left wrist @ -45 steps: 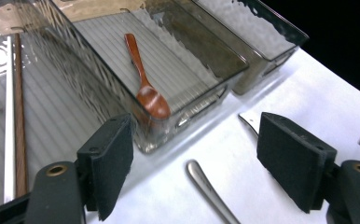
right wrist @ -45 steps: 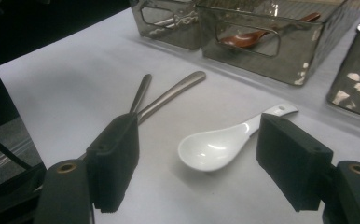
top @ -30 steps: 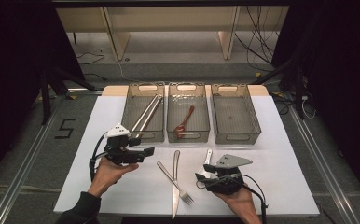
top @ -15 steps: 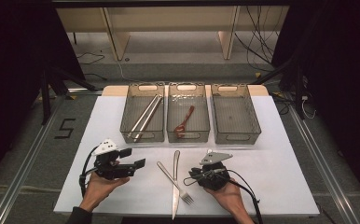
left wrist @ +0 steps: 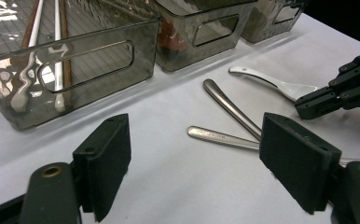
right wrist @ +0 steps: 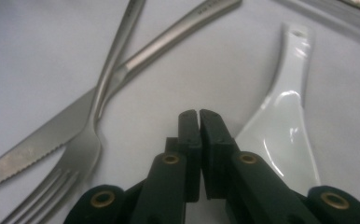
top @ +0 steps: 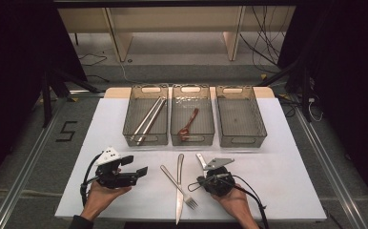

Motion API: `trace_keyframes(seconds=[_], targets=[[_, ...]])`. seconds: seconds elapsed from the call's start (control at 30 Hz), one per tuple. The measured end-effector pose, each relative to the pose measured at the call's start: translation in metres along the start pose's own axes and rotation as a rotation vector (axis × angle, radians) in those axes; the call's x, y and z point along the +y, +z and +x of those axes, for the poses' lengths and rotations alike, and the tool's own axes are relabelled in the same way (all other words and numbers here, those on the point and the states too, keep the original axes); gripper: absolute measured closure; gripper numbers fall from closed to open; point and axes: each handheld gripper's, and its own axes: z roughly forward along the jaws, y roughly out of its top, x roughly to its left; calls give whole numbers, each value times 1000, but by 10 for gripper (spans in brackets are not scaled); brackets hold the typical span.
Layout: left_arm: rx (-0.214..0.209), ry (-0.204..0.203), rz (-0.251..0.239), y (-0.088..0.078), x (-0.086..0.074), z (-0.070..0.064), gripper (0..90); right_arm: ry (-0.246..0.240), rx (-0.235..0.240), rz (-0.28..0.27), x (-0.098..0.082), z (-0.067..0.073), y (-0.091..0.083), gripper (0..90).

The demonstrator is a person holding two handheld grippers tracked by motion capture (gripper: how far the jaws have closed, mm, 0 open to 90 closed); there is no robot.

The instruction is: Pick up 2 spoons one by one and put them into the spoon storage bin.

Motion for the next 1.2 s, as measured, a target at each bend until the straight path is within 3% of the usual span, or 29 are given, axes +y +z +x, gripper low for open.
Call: trace_keyframes(seconds=[0.3, 0.6, 0.73, 0.8, 1.03, 1.2], targets=[[4, 7, 5, -1, -2, 0, 244, 26, -9, 10, -7, -13, -9, 878], [7, 4, -3, -2, -2, 0, 244, 11, -46, 42, -9, -22, -16, 856], [6, 8, -7, -3, -2, 0, 244, -37, -26, 22, 0, -19, -22, 785], [6, 8, -6, -3, -3, -1, 244, -72, -18, 21, 6, -18, -24, 696], [4, 0, -16, -4, -3, 0, 238, -162, 3, 70, 29, -22, -21, 501], [1, -4, -39, -7, -2, 0, 227, -194, 17, 126, 41, -24, -8, 439]])
